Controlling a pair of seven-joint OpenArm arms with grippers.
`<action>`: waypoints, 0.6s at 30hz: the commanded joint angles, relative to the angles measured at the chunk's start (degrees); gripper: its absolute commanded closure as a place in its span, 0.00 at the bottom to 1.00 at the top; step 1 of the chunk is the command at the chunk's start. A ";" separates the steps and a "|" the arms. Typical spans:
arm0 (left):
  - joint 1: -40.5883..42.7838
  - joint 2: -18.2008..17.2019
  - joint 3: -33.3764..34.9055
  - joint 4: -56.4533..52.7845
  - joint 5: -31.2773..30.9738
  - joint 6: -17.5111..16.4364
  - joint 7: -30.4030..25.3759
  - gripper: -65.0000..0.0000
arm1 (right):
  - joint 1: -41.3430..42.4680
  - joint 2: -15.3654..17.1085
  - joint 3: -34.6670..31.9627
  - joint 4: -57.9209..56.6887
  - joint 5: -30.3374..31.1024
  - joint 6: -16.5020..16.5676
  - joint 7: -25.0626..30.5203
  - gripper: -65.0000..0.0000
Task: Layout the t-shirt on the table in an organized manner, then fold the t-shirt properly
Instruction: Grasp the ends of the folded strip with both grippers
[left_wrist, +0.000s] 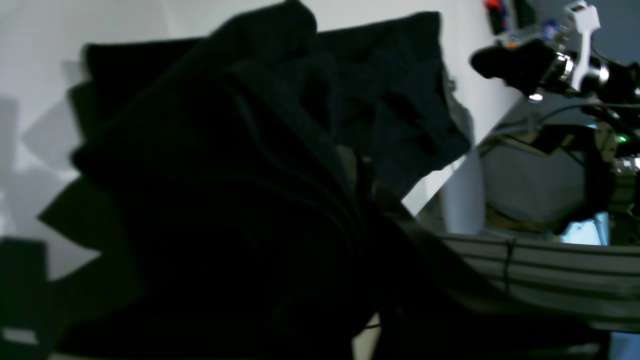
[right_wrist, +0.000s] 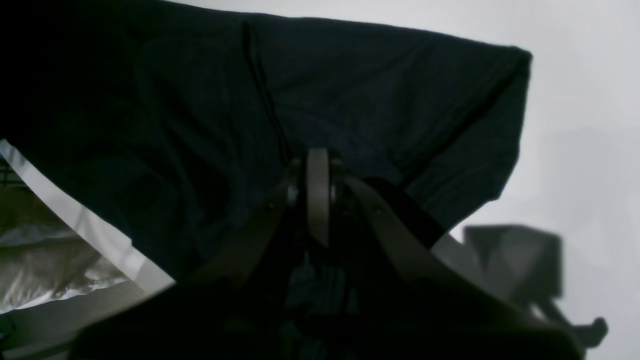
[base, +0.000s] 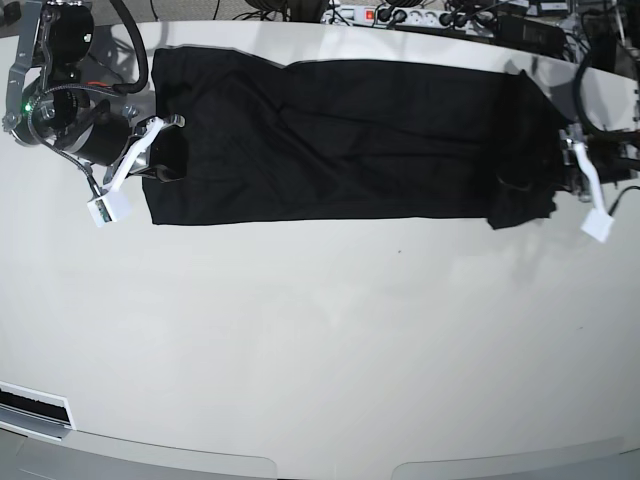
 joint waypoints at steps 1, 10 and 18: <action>-0.66 -0.59 0.39 0.96 -1.43 -0.28 -0.92 1.00 | 0.48 0.66 0.26 1.07 1.01 0.47 1.07 1.00; -0.85 4.39 2.23 0.96 -1.43 -0.28 -5.60 0.83 | 0.48 0.66 0.26 1.07 1.01 0.47 1.07 1.00; -1.11 6.67 5.22 0.96 -1.43 -0.28 -7.52 0.50 | 0.68 0.68 0.26 1.07 1.03 0.47 1.09 1.00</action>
